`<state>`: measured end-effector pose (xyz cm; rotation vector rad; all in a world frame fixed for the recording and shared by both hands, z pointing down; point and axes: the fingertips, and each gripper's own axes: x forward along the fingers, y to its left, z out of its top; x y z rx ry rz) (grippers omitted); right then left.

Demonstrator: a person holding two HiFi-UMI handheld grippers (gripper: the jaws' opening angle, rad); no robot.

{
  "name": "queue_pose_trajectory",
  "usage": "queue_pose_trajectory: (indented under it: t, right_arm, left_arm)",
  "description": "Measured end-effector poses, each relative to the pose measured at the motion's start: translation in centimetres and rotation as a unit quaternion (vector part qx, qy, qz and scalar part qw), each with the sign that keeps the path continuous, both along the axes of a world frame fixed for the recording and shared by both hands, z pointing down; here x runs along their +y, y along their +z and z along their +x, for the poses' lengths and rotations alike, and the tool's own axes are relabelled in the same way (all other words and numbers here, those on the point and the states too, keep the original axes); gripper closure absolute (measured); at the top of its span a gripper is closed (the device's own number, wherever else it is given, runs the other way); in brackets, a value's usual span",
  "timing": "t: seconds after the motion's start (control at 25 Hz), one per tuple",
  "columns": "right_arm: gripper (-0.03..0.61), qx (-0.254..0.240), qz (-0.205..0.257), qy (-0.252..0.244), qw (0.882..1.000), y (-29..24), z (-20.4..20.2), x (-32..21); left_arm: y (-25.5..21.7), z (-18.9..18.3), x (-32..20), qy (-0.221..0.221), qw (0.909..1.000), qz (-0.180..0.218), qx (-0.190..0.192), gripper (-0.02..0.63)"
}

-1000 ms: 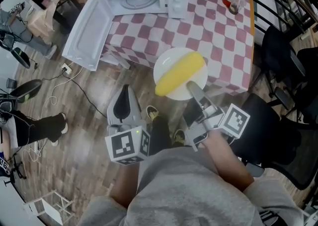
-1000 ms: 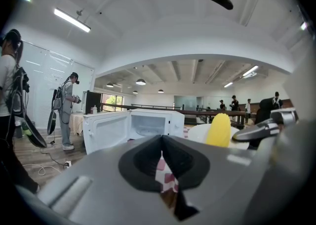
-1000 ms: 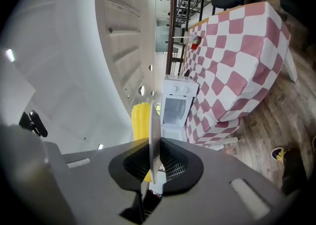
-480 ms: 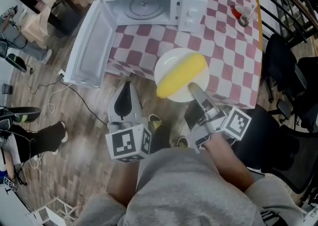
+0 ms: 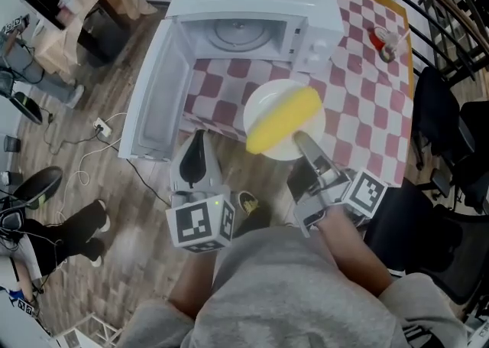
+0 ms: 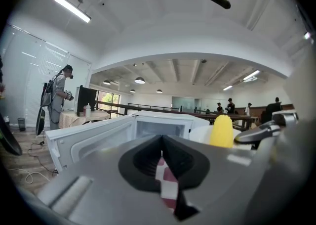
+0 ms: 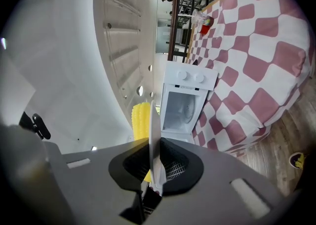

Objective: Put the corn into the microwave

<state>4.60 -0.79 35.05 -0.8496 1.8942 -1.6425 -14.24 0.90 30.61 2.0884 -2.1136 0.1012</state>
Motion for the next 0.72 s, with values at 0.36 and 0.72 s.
queue_pose_trajectory:
  t: [0.36, 0.72]
  right_arm:
    - [0.549, -0.002, 0.004, 0.014, 1.0, -0.2, -3.3, -2.1]
    - [0.549, -0.002, 0.008, 0.03, 1.0, -0.3, -4.2, -2.1]
  left_arm:
    - [0.2, -3.7, -2.6, 0.008, 1.0, 0.002, 0.006, 0.604]
    - [0.7, -4.0, -2.7, 0.027, 0.9996, 0.0, 0.007, 0.604]
